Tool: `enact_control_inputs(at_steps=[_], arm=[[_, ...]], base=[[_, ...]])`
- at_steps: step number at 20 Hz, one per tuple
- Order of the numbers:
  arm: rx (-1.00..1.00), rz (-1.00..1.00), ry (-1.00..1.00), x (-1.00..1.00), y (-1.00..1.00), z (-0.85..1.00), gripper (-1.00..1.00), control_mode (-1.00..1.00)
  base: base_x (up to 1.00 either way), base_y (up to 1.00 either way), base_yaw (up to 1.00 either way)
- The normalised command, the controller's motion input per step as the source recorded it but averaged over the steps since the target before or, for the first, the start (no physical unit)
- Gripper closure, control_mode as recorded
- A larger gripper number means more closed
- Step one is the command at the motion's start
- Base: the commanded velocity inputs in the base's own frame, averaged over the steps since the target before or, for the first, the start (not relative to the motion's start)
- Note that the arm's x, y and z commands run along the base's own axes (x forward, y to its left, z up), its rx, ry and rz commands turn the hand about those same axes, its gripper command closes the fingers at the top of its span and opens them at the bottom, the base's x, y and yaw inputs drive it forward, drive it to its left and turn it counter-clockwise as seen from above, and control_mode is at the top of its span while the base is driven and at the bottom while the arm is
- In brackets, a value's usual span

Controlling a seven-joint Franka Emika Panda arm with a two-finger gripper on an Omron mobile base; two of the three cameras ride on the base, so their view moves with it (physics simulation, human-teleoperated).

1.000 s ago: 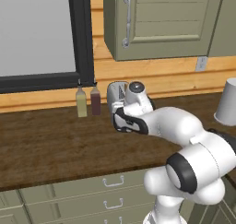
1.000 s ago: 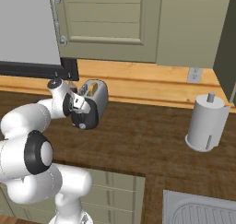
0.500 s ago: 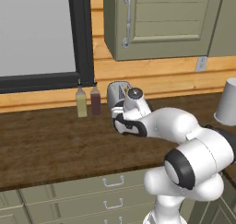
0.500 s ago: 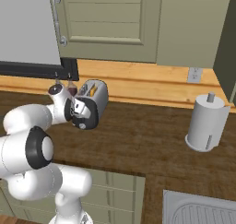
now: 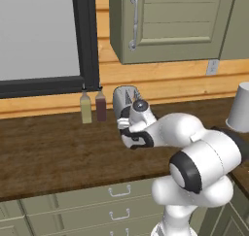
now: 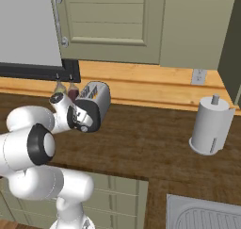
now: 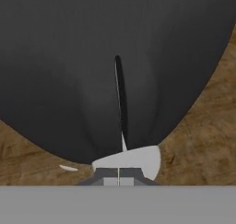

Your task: Start the toaster. Once the lever pops up, take the bread to the plate on the dining counter.

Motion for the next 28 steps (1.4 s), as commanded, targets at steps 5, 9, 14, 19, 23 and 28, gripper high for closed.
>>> enact_control_inputs(at_steps=[5, 9, 14, 19, 23, 28], arm=[[0.0, -0.05, 0.0, 0.0, -0.01, -0.22, 1.0, -1.0], [0.0, -0.04, 0.0, 0.0, -0.01, -0.06, 1.0, -1.0], [0.0, 0.0, 0.0, -0.01, -0.01, 0.51, 1.0, -1.0], [0.0, 0.0, 0.0, -0.24, -0.16, 0.54, 1.0, -1.0], [0.02, 0.0, 0.0, -0.41, -0.26, 0.49, 1.0, -1.0], [0.06, 0.01, -0.01, -0.4, -0.39, 0.56, 1.0, -1.0]], base=[[0.0, 0.0, 0.0], [0.0, 0.0, 0.0], [0.0, 0.0, 0.0], [0.0, 0.0, 0.0], [0.0, 0.0, 0.0], [0.0, 0.0, 0.0]])
